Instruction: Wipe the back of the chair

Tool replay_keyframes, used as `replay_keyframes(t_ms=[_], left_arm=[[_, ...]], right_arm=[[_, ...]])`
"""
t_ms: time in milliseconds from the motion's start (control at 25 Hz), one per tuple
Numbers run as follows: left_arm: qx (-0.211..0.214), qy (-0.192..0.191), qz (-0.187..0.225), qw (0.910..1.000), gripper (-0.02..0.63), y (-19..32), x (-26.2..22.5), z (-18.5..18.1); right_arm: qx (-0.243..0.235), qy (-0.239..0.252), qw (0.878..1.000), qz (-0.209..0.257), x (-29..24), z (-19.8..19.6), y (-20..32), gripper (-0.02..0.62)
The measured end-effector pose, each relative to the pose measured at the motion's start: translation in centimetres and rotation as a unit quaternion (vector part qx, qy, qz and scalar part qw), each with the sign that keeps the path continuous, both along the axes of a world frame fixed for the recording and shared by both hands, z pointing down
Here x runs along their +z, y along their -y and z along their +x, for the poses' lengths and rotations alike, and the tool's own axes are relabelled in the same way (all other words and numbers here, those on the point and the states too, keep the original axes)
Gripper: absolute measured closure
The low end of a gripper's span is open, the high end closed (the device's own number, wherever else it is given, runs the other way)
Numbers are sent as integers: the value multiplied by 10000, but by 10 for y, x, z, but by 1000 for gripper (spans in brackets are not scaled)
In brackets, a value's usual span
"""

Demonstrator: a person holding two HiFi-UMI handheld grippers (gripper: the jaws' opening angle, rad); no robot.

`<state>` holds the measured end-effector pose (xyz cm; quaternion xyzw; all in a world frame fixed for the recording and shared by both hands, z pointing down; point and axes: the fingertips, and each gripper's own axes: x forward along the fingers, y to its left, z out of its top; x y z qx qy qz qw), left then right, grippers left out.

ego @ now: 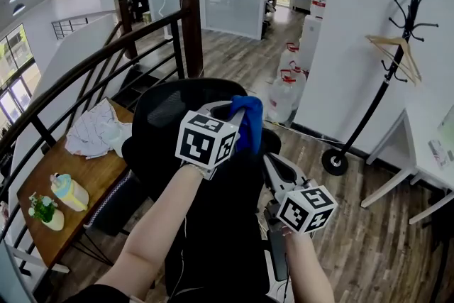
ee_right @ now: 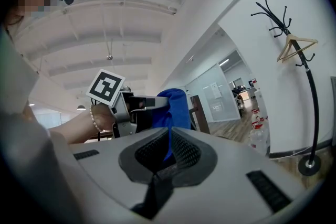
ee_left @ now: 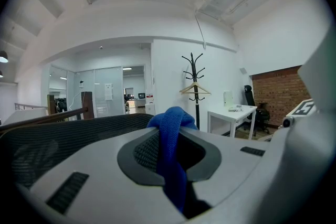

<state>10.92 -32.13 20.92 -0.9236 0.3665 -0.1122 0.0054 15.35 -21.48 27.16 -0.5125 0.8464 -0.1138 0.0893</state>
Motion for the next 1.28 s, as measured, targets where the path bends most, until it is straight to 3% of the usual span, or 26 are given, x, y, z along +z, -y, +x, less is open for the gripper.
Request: replay_keyframes(t_ms=[320,720,1280], left_arm=[[-21,2,15,10000,561,9,3,-14],[-530,225,56,9983,561,21,9,-71],[-983,294,43,9947,561,20,13,-138]], right_arm=[[-113,-149,9998,-116,8,-15,6,561],[-275,-64,9996,-85,4,-36,7,561],[-647,-429,9970,-59,-5,-93,12,561]])
